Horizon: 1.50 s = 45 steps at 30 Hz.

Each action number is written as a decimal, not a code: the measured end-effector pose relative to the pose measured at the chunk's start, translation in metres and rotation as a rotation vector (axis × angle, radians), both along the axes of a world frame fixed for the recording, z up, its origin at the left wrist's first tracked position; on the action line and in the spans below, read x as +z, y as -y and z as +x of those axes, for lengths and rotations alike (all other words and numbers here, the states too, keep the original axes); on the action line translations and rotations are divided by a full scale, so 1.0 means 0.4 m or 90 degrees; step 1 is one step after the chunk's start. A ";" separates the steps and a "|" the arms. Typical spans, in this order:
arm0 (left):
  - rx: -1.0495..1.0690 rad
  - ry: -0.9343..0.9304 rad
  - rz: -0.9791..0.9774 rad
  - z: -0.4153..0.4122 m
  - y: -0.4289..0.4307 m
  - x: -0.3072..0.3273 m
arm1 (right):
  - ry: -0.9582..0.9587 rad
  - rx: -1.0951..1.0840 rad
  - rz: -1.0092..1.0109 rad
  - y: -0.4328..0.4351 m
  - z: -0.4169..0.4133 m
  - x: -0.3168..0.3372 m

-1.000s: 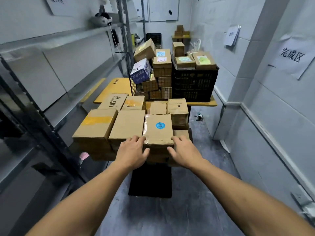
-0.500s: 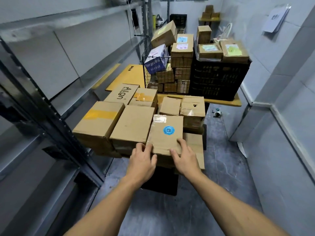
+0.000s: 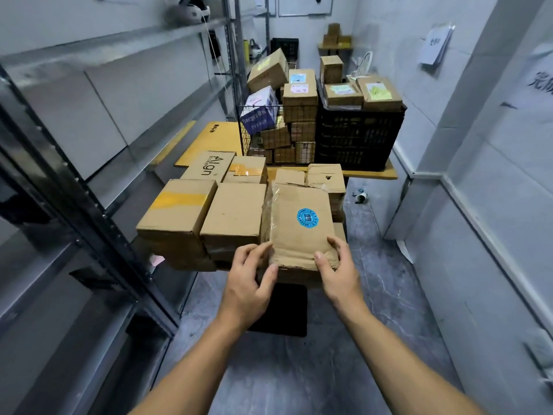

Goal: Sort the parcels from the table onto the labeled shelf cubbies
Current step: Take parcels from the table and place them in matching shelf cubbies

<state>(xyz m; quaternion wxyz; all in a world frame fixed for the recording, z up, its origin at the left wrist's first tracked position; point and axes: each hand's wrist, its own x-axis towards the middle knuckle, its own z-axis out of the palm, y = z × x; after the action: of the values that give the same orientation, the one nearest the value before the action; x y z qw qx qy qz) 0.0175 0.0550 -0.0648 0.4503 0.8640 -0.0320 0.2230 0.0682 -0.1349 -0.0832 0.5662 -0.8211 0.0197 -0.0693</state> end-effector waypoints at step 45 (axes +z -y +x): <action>0.055 -0.014 -0.312 -0.209 0.183 0.110 | -0.021 0.116 0.340 0.181 -0.203 0.168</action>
<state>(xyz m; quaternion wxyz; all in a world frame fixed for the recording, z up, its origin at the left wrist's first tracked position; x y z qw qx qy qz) -0.0660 -0.0182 -0.0207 0.6365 0.7321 0.0649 0.2339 -0.0130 -0.2072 -0.0160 0.7662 -0.6420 -0.0271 0.0029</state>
